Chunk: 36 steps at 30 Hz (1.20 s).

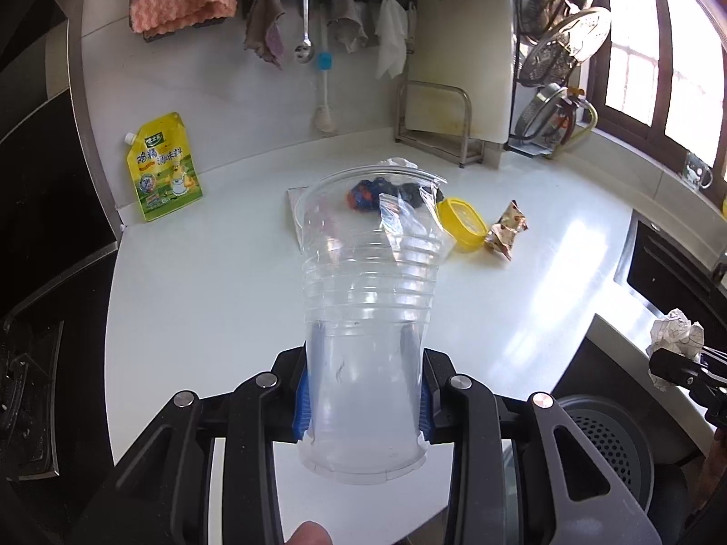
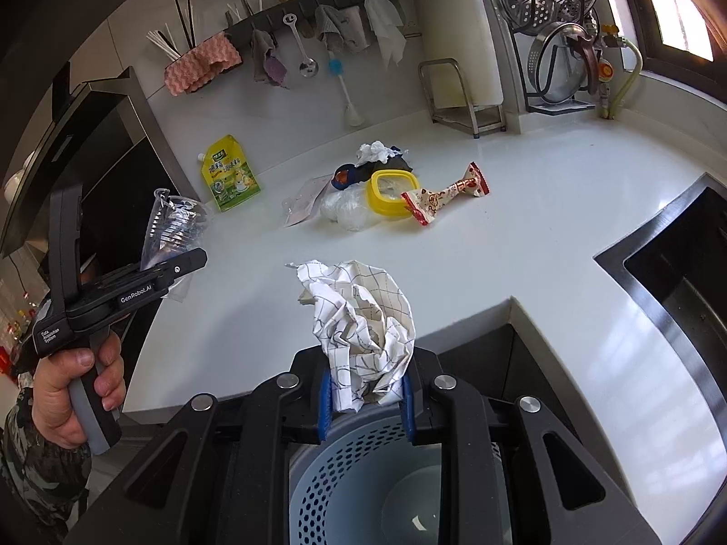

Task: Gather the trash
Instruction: 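Carry both items over the grey bin and open both grippers to drop them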

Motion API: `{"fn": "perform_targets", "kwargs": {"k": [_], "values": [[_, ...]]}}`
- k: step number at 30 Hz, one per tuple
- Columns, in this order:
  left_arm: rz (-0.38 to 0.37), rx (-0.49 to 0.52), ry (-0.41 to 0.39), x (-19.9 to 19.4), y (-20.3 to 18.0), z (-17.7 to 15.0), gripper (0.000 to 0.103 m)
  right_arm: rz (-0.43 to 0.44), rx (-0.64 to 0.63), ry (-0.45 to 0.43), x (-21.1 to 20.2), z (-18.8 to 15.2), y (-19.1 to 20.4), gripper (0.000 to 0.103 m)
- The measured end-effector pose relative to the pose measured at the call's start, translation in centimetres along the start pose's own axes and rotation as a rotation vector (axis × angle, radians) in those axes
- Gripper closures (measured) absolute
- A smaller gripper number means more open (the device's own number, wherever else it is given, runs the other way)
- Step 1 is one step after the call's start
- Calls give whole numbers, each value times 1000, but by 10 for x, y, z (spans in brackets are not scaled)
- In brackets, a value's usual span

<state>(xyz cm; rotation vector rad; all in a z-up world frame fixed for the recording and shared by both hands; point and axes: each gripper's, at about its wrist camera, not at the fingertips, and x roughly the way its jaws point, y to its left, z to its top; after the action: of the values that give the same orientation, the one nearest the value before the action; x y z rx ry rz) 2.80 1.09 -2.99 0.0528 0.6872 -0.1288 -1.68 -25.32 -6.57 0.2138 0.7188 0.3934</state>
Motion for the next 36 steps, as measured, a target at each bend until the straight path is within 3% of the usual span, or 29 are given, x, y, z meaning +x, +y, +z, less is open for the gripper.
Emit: {"fn": "perform_targets", "kwargs": {"k": [10,23,36], "values": [[-104,28,12,-22,-47,-39,69,-56,36,24,-30,-48,-11,81],[-203,74,36,-42,-91,-74,69,-139,64,62,-35,-88,-20,81],[-294,105,96,-40,-114,-99,68,-167,80,76,-41,-108,-20,81]]}}
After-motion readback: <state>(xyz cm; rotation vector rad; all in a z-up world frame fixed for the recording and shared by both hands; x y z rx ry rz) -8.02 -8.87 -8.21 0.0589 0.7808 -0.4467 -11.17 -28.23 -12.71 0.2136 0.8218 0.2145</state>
